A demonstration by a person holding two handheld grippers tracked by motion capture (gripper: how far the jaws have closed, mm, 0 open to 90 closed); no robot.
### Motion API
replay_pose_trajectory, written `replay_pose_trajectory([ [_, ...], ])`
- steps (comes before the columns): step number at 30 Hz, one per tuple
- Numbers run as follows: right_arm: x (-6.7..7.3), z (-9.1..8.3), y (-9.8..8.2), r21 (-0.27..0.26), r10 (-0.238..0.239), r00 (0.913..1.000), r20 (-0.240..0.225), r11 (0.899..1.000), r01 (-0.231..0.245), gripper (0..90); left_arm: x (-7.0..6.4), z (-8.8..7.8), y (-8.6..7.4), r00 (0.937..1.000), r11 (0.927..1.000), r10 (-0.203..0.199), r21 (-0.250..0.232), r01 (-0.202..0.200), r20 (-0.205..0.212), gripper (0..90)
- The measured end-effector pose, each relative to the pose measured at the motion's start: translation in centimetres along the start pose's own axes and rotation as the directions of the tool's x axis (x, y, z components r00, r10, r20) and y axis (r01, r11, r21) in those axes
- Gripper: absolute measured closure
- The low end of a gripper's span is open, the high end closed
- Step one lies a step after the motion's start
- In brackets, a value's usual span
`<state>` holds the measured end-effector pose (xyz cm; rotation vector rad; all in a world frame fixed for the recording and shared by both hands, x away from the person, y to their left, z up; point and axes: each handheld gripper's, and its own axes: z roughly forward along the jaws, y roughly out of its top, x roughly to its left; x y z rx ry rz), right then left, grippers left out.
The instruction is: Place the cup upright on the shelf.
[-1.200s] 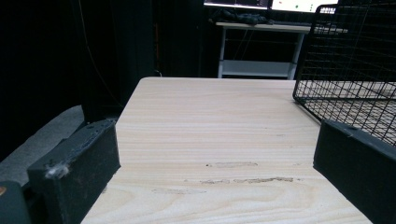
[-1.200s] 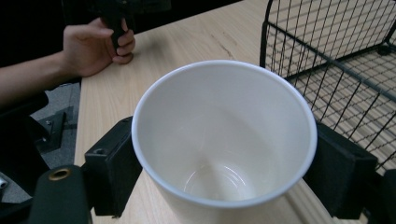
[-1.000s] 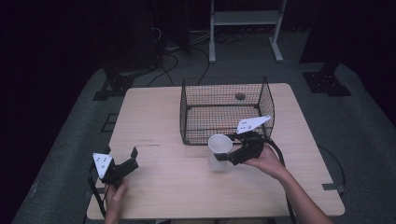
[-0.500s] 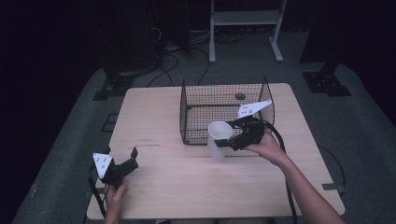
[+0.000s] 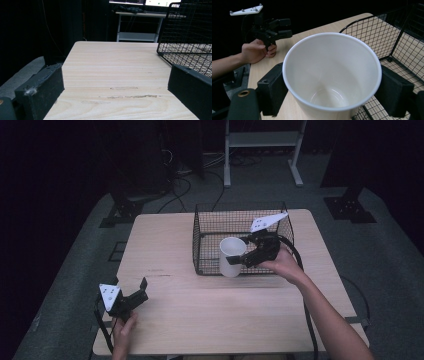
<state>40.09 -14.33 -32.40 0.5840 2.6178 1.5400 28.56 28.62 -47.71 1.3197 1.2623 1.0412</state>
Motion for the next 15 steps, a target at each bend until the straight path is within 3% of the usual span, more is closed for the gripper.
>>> replay_pose_trajectory([
  [15, -2.6, 0.8, 2.3, -0.004, 0.022, 0.9993, 0.030, 1.000, -0.022, 19.0, 0.0, 0.0, 0.0, 1.0000, 1.0000, -0.004, -0.001, 0.004, 0.000, 0.0],
])
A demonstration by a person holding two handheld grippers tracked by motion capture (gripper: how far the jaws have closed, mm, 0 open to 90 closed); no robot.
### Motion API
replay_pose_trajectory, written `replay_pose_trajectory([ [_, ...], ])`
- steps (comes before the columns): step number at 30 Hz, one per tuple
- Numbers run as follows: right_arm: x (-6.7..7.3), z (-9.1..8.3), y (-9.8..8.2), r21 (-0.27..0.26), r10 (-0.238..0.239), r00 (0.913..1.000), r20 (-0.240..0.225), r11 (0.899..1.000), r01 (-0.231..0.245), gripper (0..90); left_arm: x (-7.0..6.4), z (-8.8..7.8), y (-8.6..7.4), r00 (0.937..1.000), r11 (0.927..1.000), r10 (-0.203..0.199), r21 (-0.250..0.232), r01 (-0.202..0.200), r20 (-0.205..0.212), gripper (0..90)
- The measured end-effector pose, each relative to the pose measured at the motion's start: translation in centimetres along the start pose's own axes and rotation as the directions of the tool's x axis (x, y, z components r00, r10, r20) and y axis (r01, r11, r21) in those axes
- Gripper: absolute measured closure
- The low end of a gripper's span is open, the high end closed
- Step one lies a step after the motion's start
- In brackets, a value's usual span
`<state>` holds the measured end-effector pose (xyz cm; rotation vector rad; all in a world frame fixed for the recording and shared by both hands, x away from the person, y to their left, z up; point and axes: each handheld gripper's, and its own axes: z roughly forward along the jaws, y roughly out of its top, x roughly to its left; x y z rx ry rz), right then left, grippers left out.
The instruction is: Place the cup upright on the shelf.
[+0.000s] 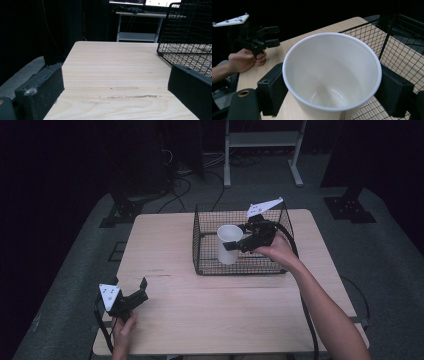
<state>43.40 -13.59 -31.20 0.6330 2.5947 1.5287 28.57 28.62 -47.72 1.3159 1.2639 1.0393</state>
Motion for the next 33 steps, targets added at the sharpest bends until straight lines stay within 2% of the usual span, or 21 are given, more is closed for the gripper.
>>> replay_pose_trajectory([
  [19, -3.6, 1.8, 1.6, 0.004, 0.042, 0.9978, 0.052, 0.999, -0.042, 19.0, 0.1, 0.0, 0.0, 1.0000, 1.0000, -0.002, 0.001, 0.002, 0.000, 0.0],
  [22, -4.0, 2.1, 1.8, 0.002, 0.055, 0.9974, 0.046, 0.998, -0.055, 19.0, 0.1, 0.0, 0.0, 1.0000, 1.0000, -0.009, 0.001, 0.009, -0.002, 0.0],
  [33, -5.7, 4.2, 1.2, 0.036, 0.087, 0.9941, 0.064, 0.995, -0.090, 19.0, 0.1, 0.1, 0.0, 0.9999, 0.9999, -0.012, 0.001, 0.012, -0.006, 0.0],
])
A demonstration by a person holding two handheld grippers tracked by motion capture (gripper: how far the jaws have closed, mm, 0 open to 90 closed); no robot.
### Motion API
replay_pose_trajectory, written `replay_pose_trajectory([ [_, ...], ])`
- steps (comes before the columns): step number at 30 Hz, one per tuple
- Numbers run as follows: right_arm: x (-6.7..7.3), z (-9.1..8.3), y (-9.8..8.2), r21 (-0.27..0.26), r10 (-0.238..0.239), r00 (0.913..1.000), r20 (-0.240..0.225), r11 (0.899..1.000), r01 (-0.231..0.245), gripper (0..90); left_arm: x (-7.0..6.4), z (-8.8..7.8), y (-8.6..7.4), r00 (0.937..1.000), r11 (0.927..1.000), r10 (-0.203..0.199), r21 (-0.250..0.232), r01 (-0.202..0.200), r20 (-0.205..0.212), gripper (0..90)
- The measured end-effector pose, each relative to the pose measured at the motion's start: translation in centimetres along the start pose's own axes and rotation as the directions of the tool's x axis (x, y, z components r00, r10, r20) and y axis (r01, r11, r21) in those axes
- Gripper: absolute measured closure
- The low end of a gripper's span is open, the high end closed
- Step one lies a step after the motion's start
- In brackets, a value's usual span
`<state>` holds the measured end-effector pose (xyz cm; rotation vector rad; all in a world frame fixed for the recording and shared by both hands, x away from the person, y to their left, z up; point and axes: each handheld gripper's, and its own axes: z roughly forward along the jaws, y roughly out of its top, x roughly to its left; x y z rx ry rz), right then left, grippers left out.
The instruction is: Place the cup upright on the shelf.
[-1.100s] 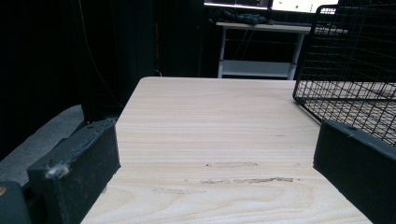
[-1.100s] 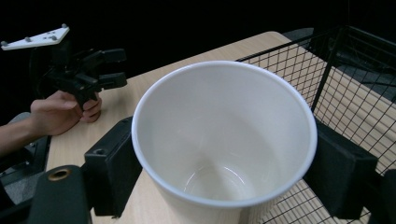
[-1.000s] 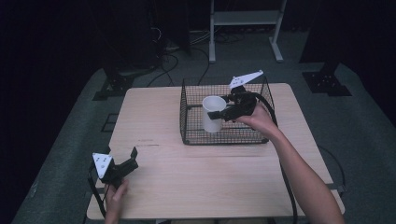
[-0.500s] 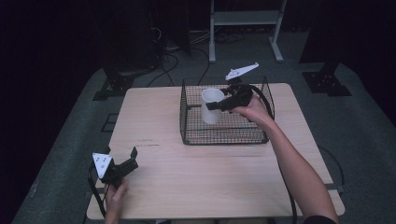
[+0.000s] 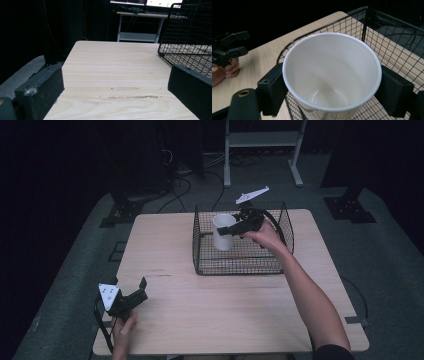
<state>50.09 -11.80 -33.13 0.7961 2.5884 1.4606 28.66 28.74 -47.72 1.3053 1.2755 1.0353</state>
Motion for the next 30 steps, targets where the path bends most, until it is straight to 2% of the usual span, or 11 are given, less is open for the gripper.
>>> replay_pose_trajectory([
  [5, -0.9, 1.0, -0.6, 0.018, 0.010, 0.9998, 0.017, 1.000, -0.010, 19.0, 0.0, 0.0, 0.0, 1.0000, 1.0000, 0.002, -0.001, -0.002, 0.002, 0.0],
  [17, -3.0, 3.0, -2.1, 0.051, 0.066, 0.9966, 0.048, 0.996, -0.069, 19.0, 0.1, -0.1, 0.0, 1.0000, 1.0000, -0.003, -0.002, 0.003, 0.007, 0.0],
  [30, -3.9, 4.2, -2.9, 0.076, 0.090, 0.9937, 0.068, 0.993, -0.095, 18.9, 0.0, -0.1, 0.0, 1.0000, 1.0000, -0.002, -0.001, 0.002, 0.005, 0.0],
])
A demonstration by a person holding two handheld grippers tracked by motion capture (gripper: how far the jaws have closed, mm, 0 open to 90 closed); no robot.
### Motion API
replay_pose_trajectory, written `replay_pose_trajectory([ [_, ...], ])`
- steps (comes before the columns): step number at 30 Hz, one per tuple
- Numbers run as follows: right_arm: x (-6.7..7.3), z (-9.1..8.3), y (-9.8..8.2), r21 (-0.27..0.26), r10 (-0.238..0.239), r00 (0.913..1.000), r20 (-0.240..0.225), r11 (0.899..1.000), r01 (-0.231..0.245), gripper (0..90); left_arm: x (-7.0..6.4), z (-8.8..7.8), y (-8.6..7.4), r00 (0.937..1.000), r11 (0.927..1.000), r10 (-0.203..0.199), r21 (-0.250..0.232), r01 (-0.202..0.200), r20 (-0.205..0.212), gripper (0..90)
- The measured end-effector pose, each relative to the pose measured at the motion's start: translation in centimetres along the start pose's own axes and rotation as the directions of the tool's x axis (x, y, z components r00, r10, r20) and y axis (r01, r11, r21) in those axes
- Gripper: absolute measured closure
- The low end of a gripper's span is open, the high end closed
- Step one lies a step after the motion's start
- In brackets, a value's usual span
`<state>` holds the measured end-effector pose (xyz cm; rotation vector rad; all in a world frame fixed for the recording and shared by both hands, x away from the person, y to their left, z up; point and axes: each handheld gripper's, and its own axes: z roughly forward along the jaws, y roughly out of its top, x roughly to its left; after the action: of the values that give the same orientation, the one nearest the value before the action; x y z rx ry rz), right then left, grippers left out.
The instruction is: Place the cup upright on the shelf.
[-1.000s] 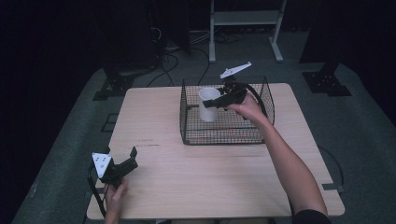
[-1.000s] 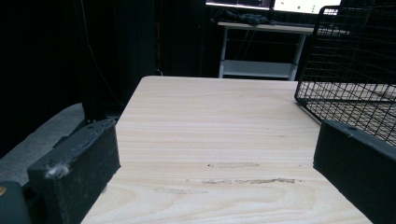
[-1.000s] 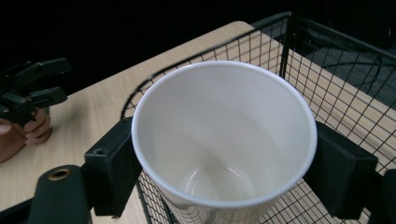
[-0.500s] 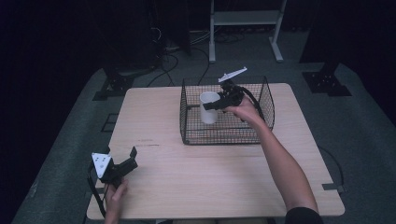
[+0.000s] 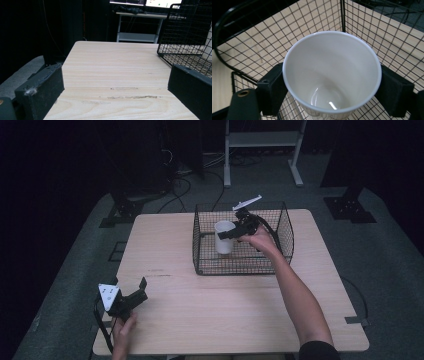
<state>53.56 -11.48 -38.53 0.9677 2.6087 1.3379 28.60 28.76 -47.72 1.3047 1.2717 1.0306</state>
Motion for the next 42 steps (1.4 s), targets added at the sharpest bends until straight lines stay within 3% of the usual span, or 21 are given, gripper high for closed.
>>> replay_pose_trajectory([
  [14, -0.7, 1.7, -0.9, 0.056, 0.012, 0.9996, 0.026, 0.998, -0.014, 18.7, 0.1, 0.0, 0.0, 1.0000, 1.0000, -0.003, -0.001, 0.003, 0.003, 0.0],
  [25, -0.5, 1.4, -0.8, 0.084, -0.010, 0.9993, 0.035, 0.996, 0.007, 18.5, 0.1, 0.0, 0.0, 1.0000, 1.0000, -0.002, -0.001, 0.002, 0.003, 0.0],
  [37, 1.0, 1.1, -0.5, 0.096, -0.062, 0.9975, 0.035, 0.994, 0.059, 17.1, 0.0, 0.0, 0.0, 1.0000, 1.0000, 0.001, 0.000, -0.001, 0.003, 0.0],
  [42, 1.1, 0.9, -0.5, 0.091, -0.059, 0.9979, 0.028, 0.994, 0.056, 15.8, 0.0, 0.0, 0.0, 1.0000, 1.0000, 0.002, 0.000, -0.002, 0.003, 0.0],
])
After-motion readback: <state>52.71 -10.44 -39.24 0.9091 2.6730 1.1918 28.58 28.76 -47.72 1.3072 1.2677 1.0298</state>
